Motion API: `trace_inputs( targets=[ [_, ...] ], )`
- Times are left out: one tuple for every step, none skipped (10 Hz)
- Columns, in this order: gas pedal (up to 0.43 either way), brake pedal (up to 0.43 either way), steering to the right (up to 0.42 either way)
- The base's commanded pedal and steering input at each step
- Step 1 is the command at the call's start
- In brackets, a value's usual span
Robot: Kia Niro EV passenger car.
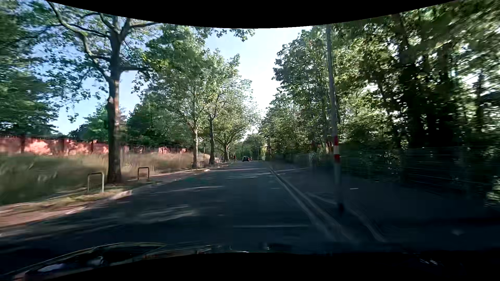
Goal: Follow the waypoints while adhering to traffic rules and regulations
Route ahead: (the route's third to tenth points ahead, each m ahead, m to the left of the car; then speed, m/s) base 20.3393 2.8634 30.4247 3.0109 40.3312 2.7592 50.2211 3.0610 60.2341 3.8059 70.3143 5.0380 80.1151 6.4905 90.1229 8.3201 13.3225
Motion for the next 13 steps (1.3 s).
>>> trace_inputs(
  targets=[
    [0.118,0.0,0.001],
    [0.11,0.0,0.0],
    [0.11,0.0,0.001],
    [0.11,0.0,0.001],
    [0.11,0.0,0.001],
    [0.11,0.0,0.0],
    [0.11,0.0,0.001],
    [0.11,0.0,0.0],
    [0.11,0.0,0.0],
    [0.11,0.0,0.0],
    [0.11,0.0,0.0],
    [0.11,0.0,0.0],
    [0.098,0.0,0.0]
  ],
)
